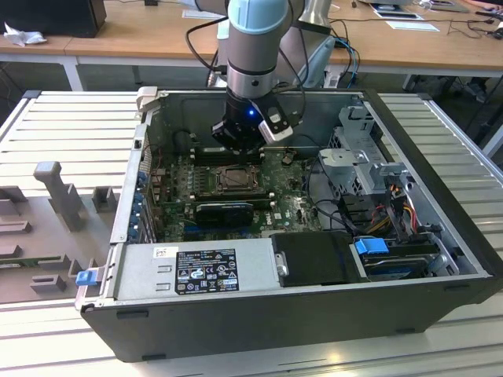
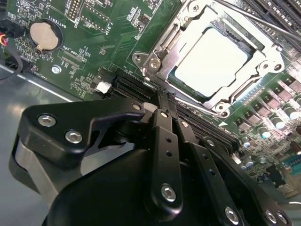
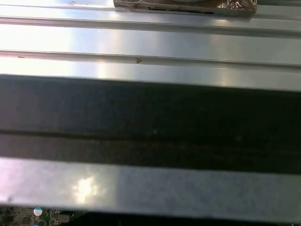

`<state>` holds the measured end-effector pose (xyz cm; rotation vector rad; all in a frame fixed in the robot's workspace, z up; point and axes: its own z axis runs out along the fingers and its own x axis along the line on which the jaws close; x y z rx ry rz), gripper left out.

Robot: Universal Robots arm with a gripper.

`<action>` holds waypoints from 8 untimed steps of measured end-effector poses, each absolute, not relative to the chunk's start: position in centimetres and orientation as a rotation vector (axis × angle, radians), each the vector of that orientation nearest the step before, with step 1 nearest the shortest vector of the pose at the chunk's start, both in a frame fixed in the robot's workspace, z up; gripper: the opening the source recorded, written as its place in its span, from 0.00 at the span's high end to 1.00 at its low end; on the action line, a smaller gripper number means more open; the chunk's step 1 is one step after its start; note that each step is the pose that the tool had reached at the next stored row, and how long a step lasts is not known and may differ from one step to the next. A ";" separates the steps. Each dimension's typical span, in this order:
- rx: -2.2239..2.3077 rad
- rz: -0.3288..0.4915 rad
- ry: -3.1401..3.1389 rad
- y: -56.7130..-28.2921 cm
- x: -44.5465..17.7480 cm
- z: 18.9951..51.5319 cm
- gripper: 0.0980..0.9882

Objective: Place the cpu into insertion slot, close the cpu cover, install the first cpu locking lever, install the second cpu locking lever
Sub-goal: 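Install the first cpu locking lever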

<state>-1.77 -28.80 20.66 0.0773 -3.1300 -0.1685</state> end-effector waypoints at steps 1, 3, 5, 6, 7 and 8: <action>0.078 -0.168 -3.130 -28.8 -1.8 20.6 0.99; 0.078 -0.167 -3.130 -28.8 -1.7 20.4 0.99; 0.078 -0.166 -3.130 -28.8 -1.7 20.4 0.99; 0.078 -0.166 -3.130 -28.8 -1.7 20.4 0.99; 0.078 -0.165 -3.130 -28.8 -1.7 20.3 0.99; 0.078 -0.165 -3.130 -28.8 -1.7 20.3 0.99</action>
